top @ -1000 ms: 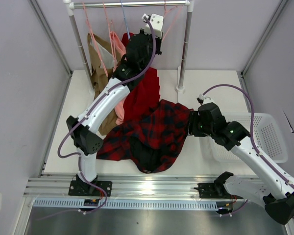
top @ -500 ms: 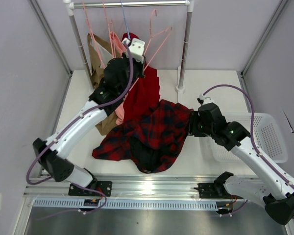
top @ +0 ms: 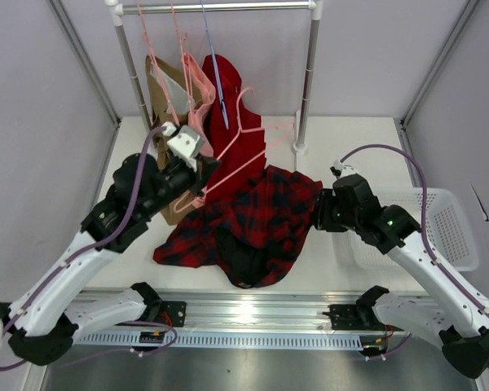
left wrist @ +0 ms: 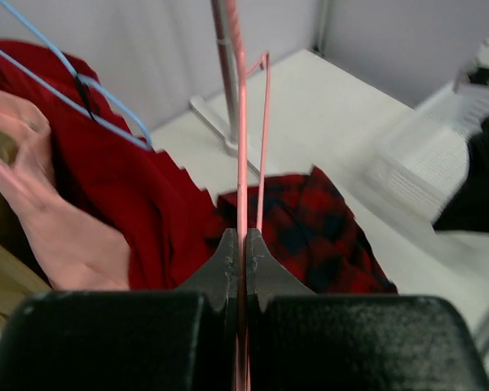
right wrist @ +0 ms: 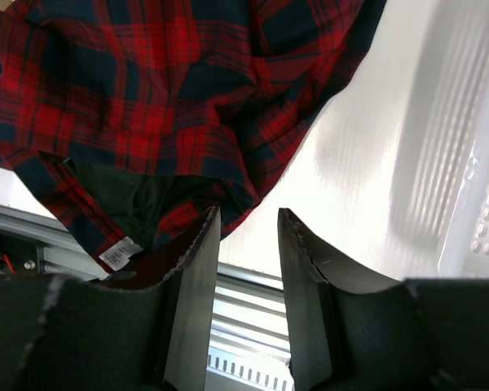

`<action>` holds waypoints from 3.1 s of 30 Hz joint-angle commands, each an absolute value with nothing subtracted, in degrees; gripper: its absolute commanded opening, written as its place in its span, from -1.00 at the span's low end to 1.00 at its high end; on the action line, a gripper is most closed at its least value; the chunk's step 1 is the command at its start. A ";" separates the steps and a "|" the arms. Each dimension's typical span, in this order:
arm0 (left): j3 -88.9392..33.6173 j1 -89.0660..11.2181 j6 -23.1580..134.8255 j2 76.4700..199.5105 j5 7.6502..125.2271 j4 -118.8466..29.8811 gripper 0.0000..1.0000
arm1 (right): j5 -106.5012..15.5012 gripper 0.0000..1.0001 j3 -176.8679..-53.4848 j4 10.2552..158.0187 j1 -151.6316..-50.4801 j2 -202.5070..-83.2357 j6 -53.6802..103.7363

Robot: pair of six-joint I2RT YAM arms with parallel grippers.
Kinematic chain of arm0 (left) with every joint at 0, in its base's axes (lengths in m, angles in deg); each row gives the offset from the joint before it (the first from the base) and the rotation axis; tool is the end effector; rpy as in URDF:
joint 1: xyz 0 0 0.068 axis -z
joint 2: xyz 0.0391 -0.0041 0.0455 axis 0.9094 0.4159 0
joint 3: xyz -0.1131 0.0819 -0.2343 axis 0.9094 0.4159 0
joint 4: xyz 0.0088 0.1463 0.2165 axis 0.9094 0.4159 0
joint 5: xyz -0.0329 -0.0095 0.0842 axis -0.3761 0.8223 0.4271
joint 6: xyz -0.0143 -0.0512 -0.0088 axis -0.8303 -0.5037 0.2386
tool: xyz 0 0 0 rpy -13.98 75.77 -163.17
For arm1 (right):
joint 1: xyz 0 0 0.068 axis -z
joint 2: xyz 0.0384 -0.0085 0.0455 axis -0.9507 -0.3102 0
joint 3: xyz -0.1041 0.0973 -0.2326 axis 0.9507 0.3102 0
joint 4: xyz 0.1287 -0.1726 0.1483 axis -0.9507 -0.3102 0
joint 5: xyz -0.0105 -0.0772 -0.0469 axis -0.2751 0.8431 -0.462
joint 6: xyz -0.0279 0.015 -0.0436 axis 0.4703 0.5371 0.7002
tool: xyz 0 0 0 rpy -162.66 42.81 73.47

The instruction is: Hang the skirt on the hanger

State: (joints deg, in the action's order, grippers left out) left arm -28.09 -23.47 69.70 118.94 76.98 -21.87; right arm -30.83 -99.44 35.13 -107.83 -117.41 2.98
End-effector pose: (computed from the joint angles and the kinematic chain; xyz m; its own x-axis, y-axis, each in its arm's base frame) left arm 0.1507 -0.1335 0.4513 -0.0298 0.0804 -0.9963 0.6403 0.7669 0.0427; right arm 0.1546 0.1065 0.3318 -0.7518 0.0472 -0.6577 -0.1706 0.9495 0.2632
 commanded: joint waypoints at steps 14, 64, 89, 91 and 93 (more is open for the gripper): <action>-18.33 -22.62 61.08 101.17 61.17 2.44 -1.00 | -36.10 -0.24 -89.73 38.67 -108.05 -116.19 1.08; -19.74 -19.81 64.43 108.64 59.85 8.07 -1.00 | -40.06 -0.44 -79.62 53.71 -116.05 -123.23 -8.24; -21.23 -19.72 65.57 110.31 58.35 8.60 -1.00 | -39.97 -0.38 -76.72 55.20 -116.40 -121.73 -10.34; -21.32 -19.72 65.74 110.40 58.26 8.77 -1.00 | -40.14 -0.41 -76.89 55.73 -116.49 -121.99 -10.43; -21.50 -19.72 65.74 110.57 58.00 8.86 -1.00 | -39.97 -0.46 -76.98 55.99 -116.49 -122.34 -10.43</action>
State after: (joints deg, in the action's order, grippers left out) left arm -18.71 -20.17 64.54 110.55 59.37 10.50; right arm -39.90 -76.84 53.55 -116.11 -121.89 -9.78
